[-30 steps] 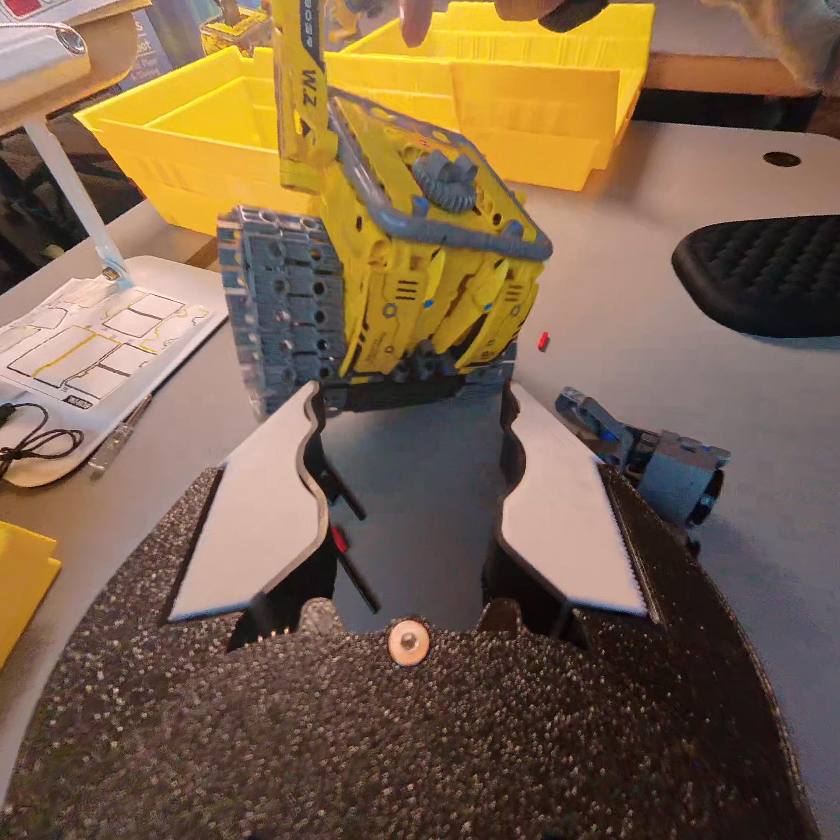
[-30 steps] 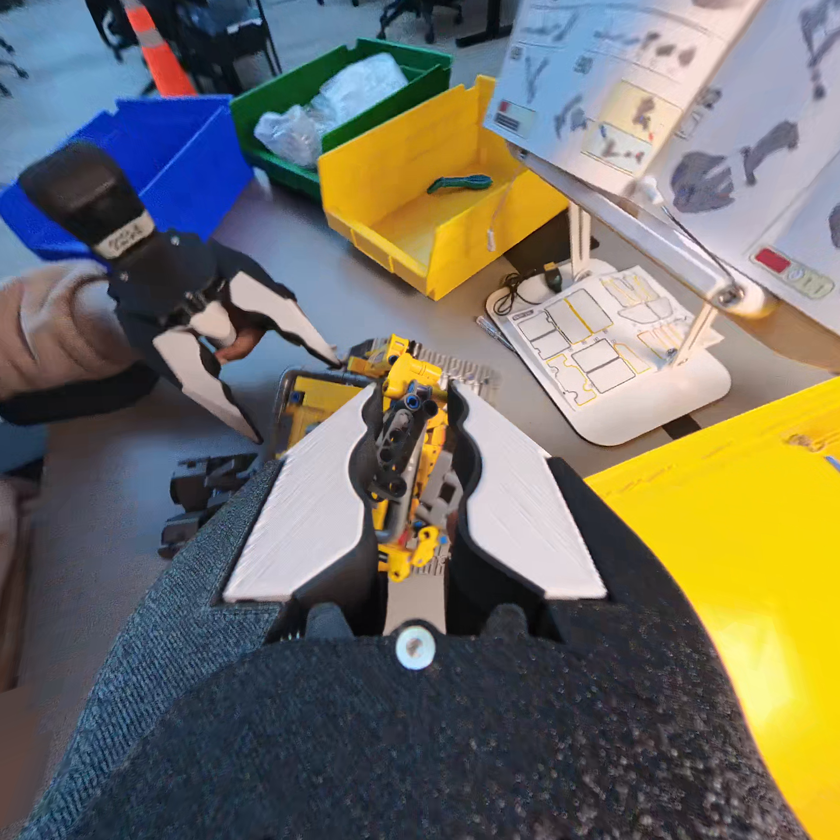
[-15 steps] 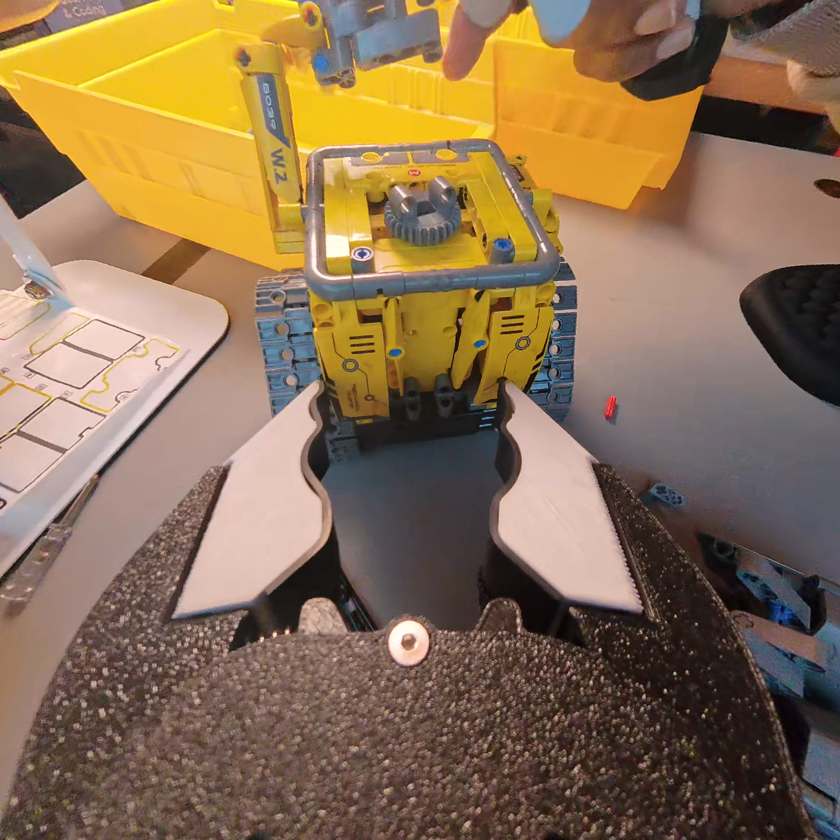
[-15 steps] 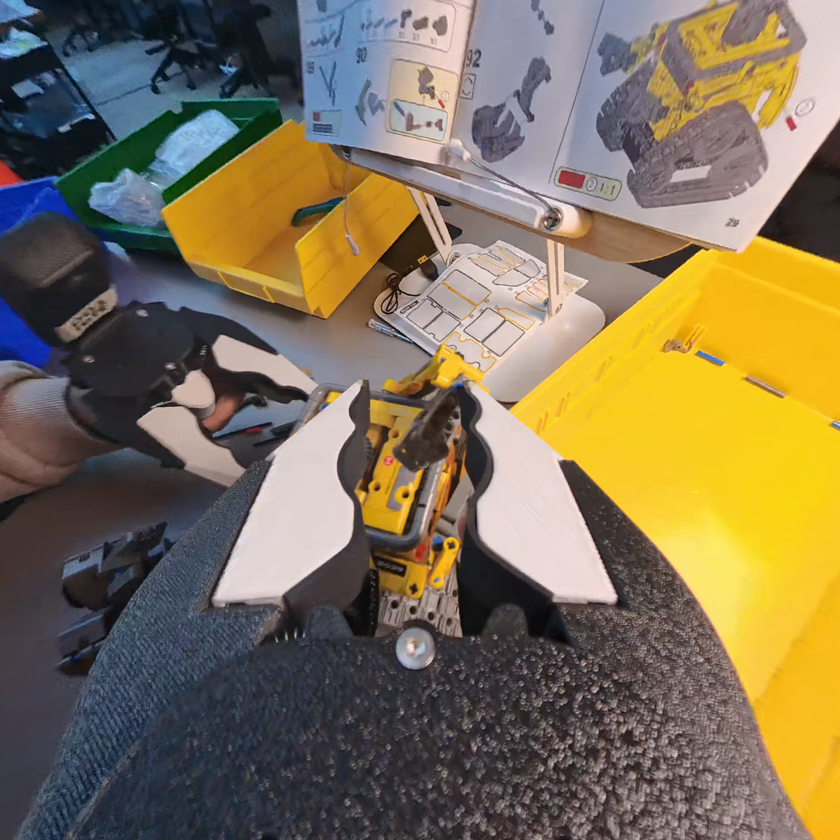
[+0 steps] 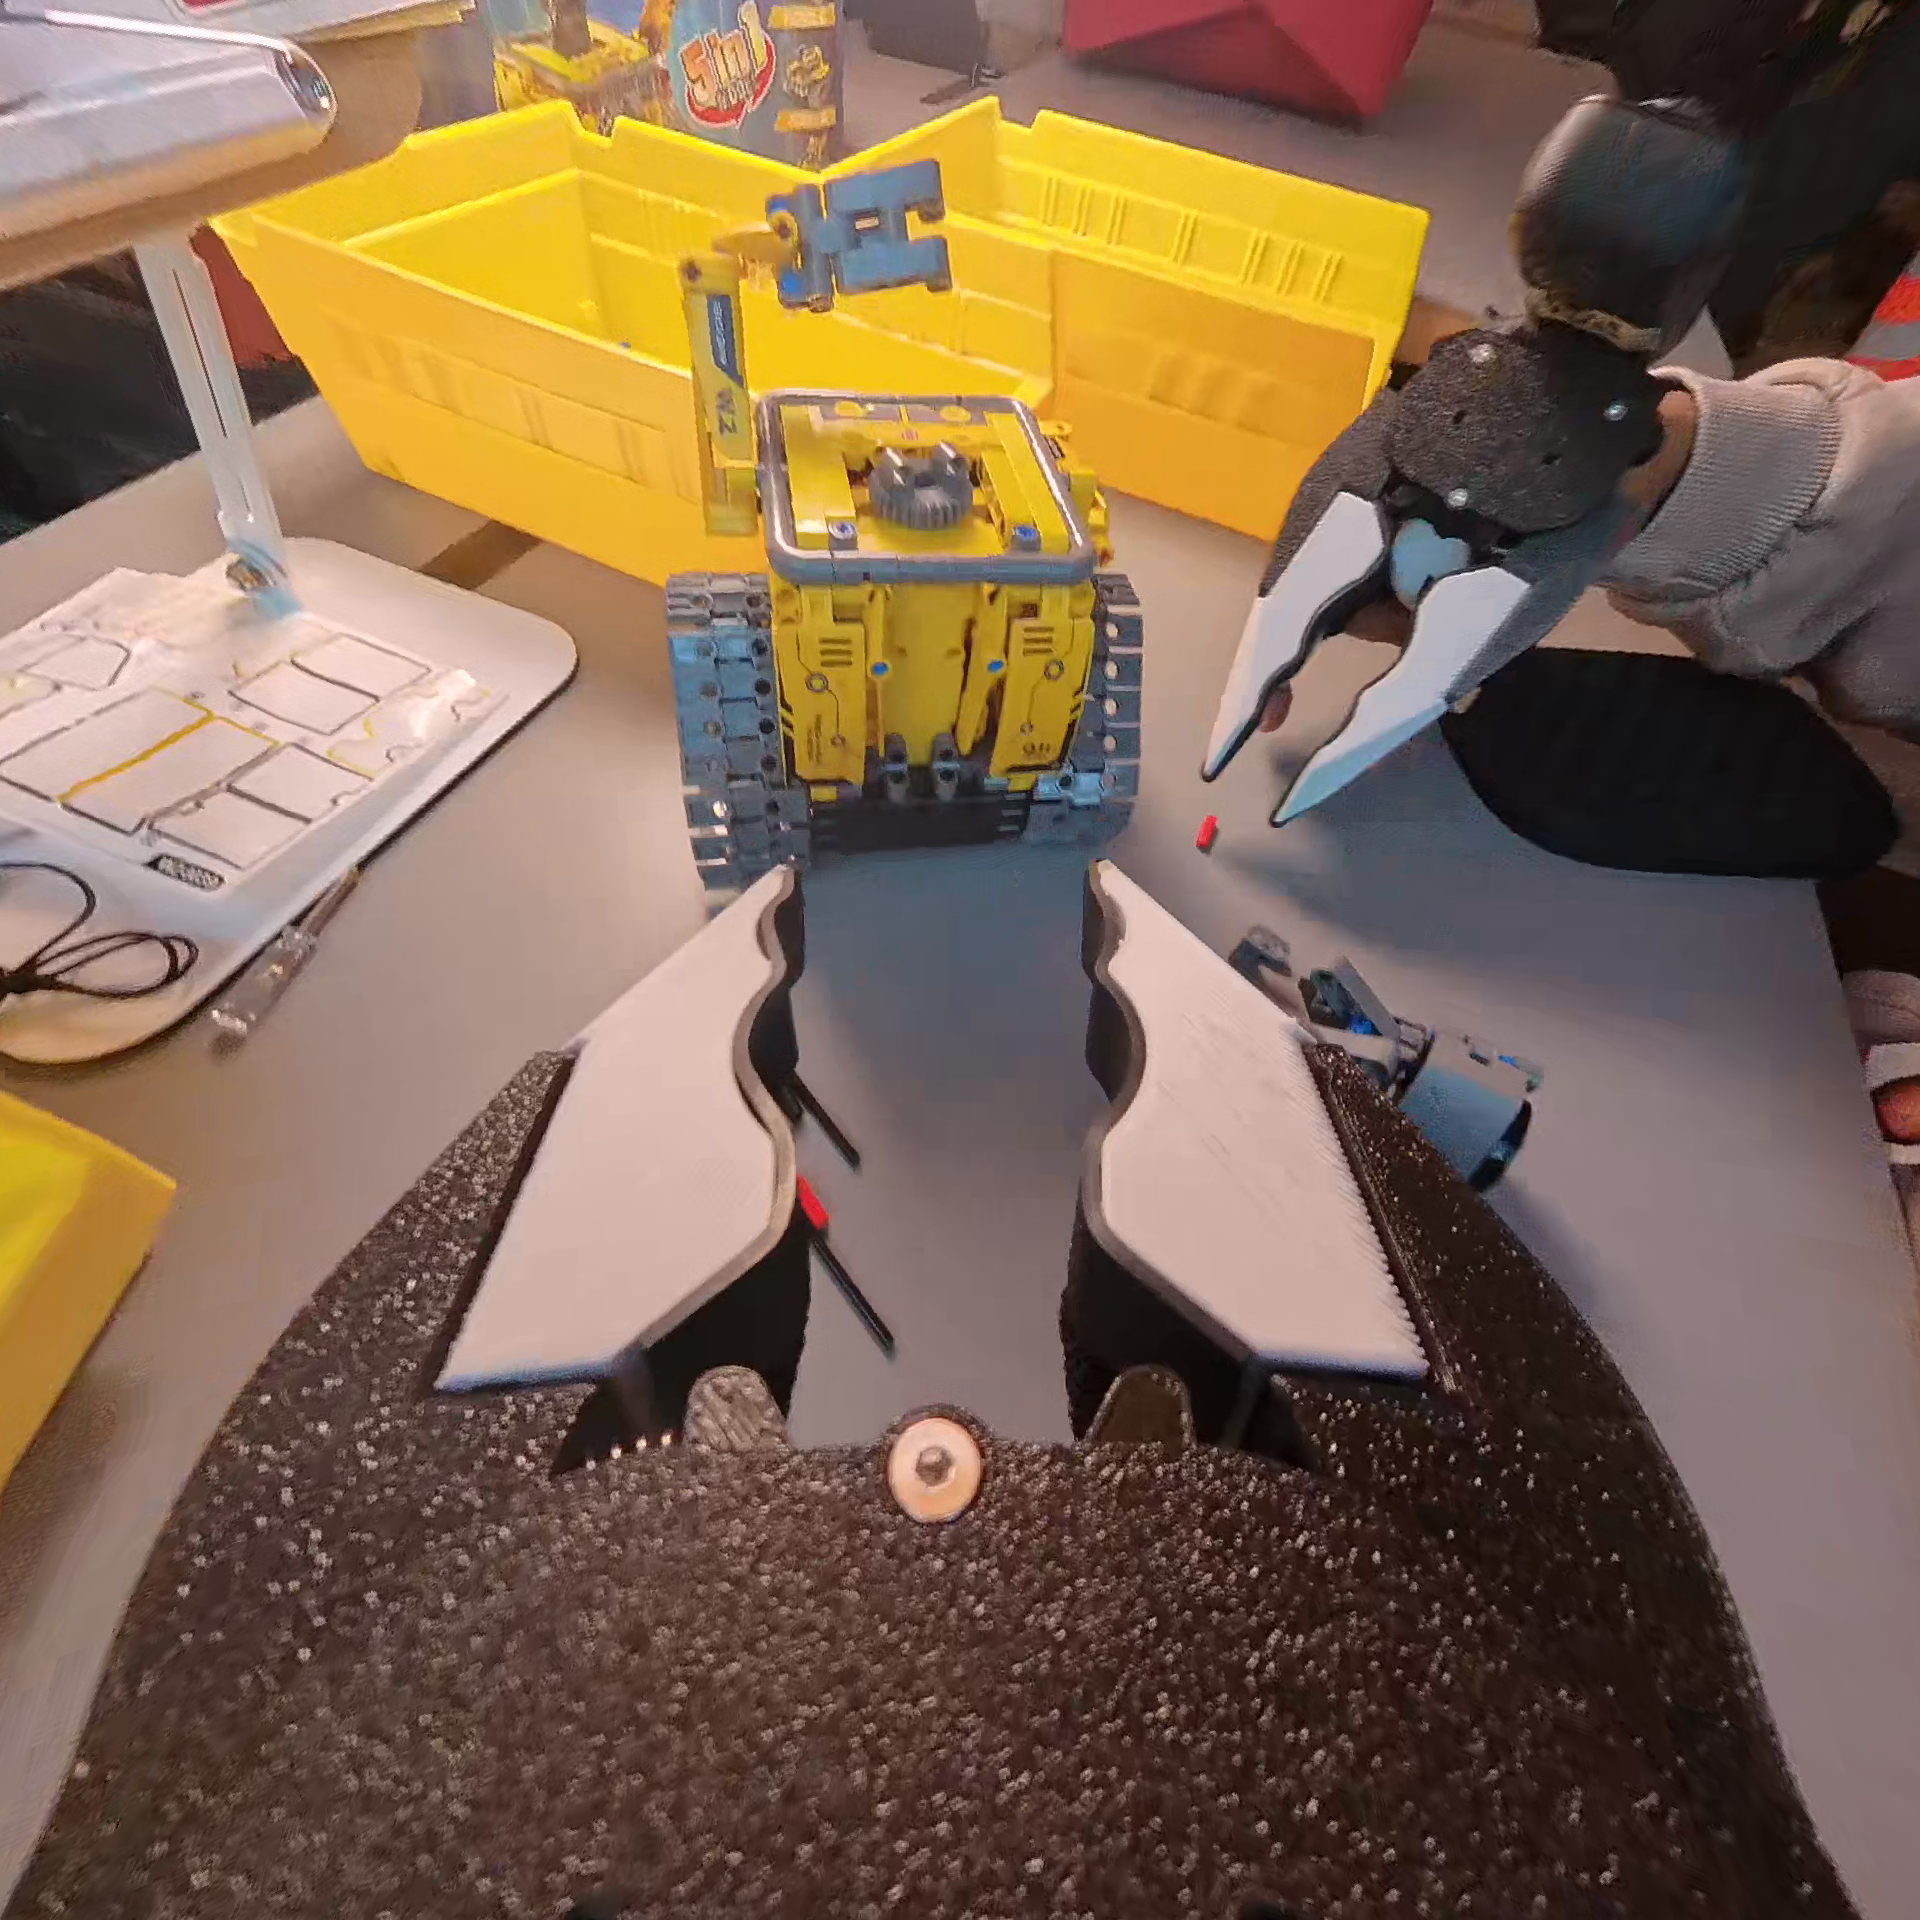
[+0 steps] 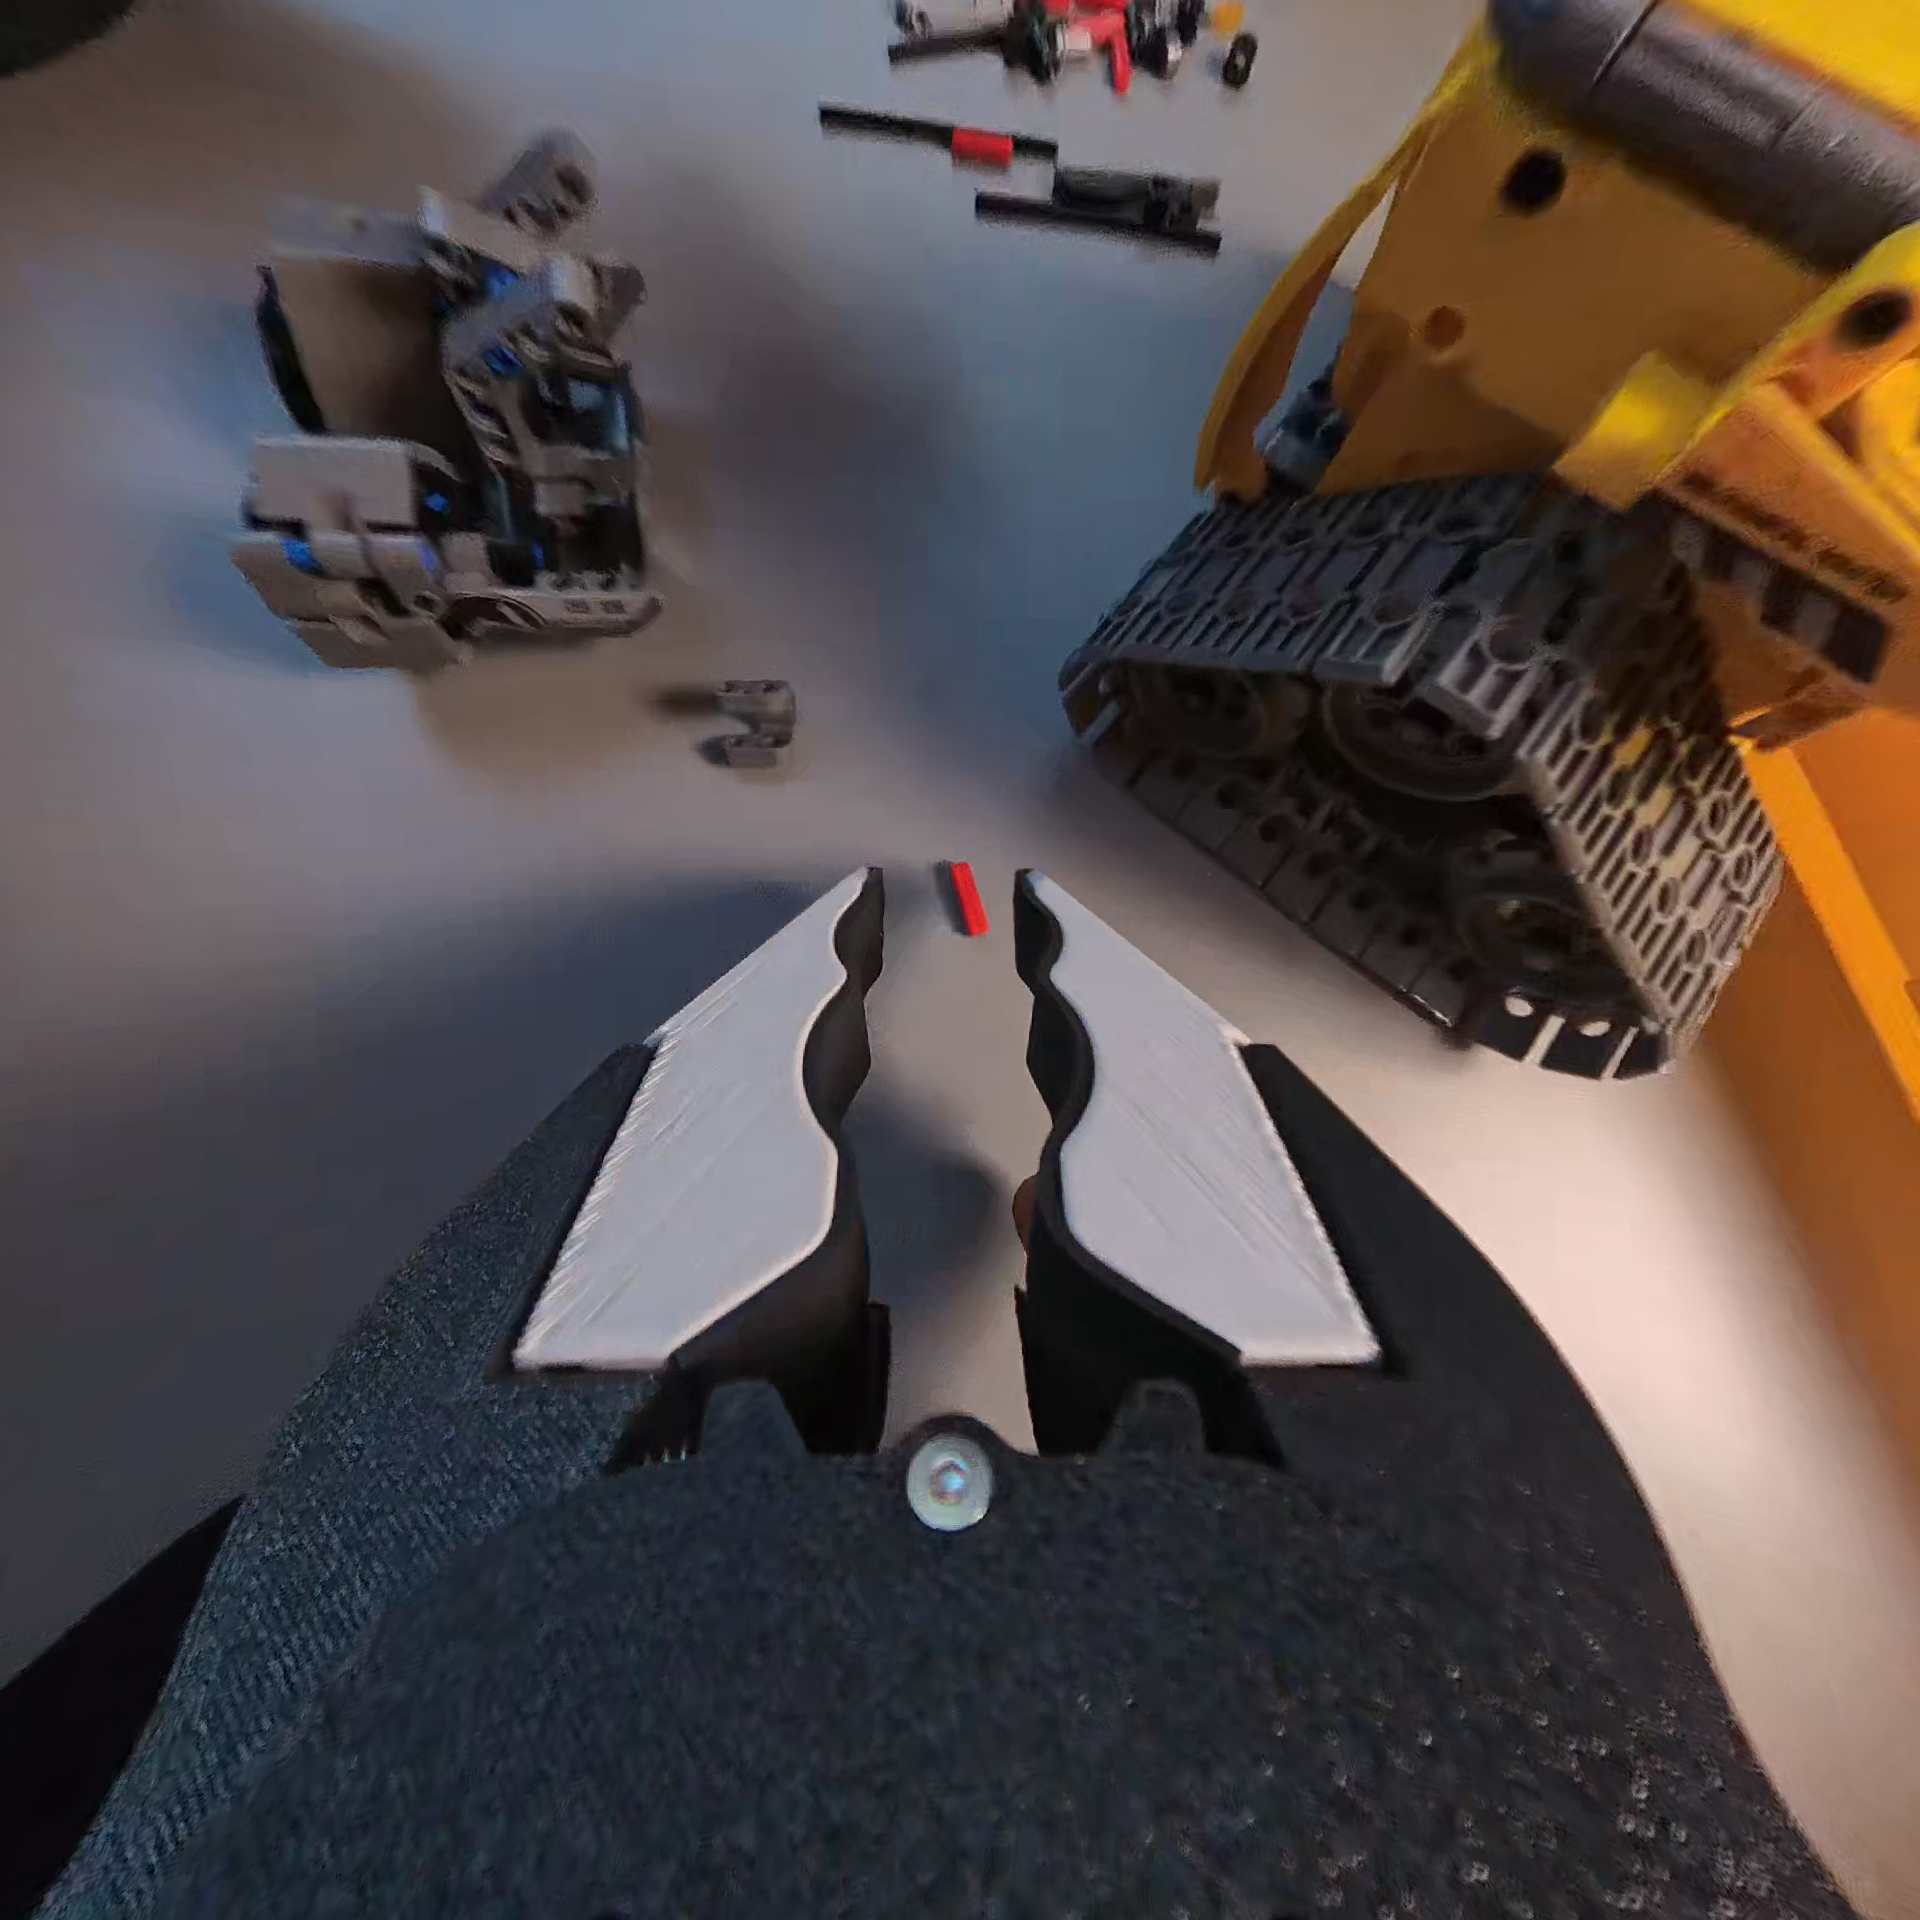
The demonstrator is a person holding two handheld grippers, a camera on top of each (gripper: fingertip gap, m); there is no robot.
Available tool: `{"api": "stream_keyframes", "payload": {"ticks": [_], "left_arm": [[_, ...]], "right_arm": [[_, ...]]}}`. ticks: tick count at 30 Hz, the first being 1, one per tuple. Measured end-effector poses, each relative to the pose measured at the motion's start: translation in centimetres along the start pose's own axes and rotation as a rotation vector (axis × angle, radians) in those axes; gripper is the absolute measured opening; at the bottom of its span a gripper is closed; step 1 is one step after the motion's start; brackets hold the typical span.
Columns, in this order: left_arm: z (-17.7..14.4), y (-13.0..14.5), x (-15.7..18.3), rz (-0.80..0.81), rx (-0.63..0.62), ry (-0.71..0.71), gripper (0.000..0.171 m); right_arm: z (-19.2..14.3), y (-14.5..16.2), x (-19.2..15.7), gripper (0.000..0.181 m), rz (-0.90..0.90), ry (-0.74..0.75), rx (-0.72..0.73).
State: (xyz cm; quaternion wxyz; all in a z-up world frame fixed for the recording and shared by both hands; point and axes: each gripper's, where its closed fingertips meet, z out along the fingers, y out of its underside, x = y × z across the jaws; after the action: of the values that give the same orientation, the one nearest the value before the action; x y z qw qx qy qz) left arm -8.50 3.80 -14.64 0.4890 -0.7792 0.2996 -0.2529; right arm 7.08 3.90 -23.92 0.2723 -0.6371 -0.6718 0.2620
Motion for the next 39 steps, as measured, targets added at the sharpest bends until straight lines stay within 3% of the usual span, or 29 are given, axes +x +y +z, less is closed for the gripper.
{"api": "stream_keyframes", "payload": {"ticks": [2, 4, 8, 13, 16, 20, 22, 25, 31, 39], "left_arm": [[-0.8, 1.4, 0.8, -0.018, -0.024, -0.009, 0.053], [-1.4, 2.9, 1.6, -0.027, -0.065, -0.013, 0.053], [-2.0, 5.1, 2.7, -0.016, -0.099, -0.012, 0.053], [-1.4, 7.6, 1.5, -0.007, -0.128, -0.043, 0.051], [-1.4, 8.9, 0.4, 0.038, -0.157, -0.106, 0.048], [-1.4, 7.6, 1.5, 0.117, -0.079, -0.089, 0.043], [-1.7, 7.4, 2.2, 0.236, -0.078, -0.106, 0.029], [-1.7, 7.3, 2.9, 0.294, -0.083, -0.102, 0.015], [-1.3, 8.2, 3.4, 0.399, -0.136, -0.091, 0.010], [-1.7, 8.2, 5.4, 0.489, -0.140, 0.001, 0.003]], "right_arm": [[1.1, 1.3, 0.6, 0.024, -0.055, 0.031, -0.086], [1.3, 1.3, 0.3, 0.003, -0.082, -0.004, -0.123], [1.4, 0.9, 0.2, 0.003, -0.160, -0.016, -0.186], [1.1, -7.7, -0.3, 0.003, -0.106, 0.055, 0.082], [3.6, -11.7, -0.7, 0.003, -0.110, 0.115, 0.110], [8.0, -14.7, -3.1, 0.004, -0.225, 0.073, 0.130], [9.0, -15.2, -3.7, 0.004, -0.293, 0.066, 0.134], [9.5, -15.2, -4.5, 0.004, -0.352, 0.041, 0.138], [9.6, -14.4, -5.1, 0.004, -0.466, 0.004, 0.123], [8.3, -14.0, -7.1, 0.004, -0.568, -0.174, 0.176]]}}
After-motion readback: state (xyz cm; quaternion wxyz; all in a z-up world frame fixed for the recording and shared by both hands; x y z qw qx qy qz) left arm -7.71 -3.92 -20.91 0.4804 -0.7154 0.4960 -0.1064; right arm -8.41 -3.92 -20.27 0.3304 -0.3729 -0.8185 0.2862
